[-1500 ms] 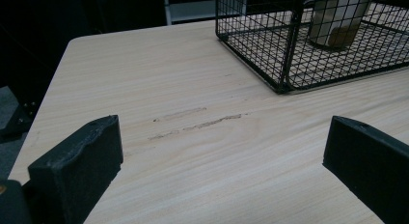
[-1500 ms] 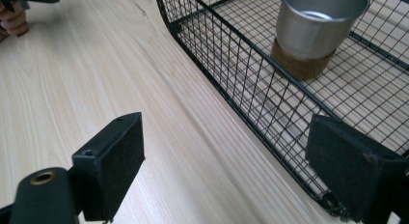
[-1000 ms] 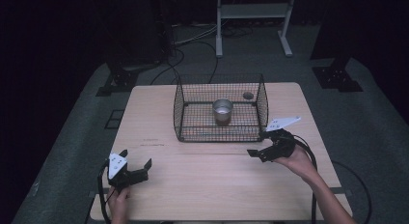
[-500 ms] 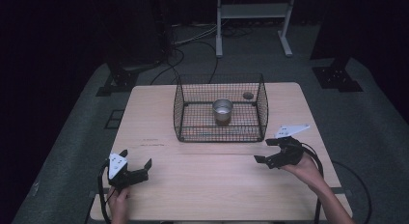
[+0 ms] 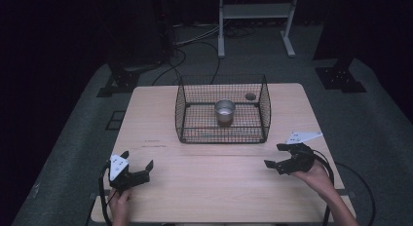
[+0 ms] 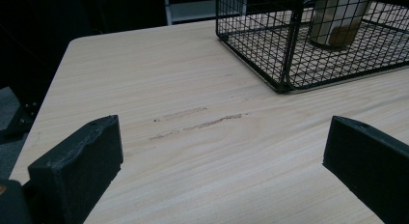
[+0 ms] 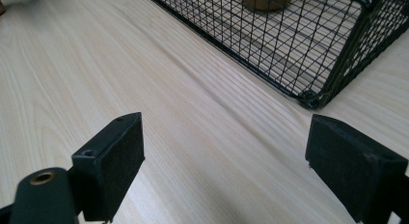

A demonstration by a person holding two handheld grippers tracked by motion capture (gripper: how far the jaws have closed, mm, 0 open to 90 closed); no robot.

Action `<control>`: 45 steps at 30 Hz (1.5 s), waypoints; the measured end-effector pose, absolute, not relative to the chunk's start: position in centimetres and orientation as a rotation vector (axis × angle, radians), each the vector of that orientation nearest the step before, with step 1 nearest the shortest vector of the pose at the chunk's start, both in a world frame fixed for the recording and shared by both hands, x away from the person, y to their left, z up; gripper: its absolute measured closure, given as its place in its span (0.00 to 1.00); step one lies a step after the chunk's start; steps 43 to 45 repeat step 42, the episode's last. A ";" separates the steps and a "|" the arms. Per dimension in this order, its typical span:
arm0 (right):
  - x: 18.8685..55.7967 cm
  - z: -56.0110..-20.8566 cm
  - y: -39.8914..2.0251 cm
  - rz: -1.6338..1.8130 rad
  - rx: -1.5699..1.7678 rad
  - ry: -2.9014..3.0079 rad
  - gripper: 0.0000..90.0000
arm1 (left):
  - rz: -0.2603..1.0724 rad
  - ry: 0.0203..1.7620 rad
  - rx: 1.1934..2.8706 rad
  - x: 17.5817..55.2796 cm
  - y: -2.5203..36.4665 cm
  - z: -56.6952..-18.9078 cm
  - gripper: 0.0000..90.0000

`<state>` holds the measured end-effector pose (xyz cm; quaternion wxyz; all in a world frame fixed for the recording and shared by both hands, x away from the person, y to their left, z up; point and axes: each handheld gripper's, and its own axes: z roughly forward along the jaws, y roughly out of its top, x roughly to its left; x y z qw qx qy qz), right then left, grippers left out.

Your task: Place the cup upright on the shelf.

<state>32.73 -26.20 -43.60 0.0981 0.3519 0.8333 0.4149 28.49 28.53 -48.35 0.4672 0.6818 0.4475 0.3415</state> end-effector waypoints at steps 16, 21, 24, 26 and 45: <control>30.9 -45.4 -27.9 1.211 1.084 2.455 0.14 | 0.842 1.094 1.676 28.5 28.5 -48.4 0.00; 30.2 -45.7 -28.3 1.213 1.090 2.448 0.14 | 0.842 1.094 1.676 28.5 28.5 -48.4 0.00; 30.0 -45.8 -28.4 1.212 1.094 2.447 0.14 | 0.845 1.094 1.676 28.5 28.5 -48.4 0.00; 29.6 -46.1 -28.5 1.224 1.098 2.426 0.14 | 0.846 1.096 1.676 28.5 28.5 -48.4 0.00; 25.6 -48.2 -28.8 1.368 1.158 2.261 0.14 | 0.848 1.095 1.677 28.5 28.4 -48.4 0.00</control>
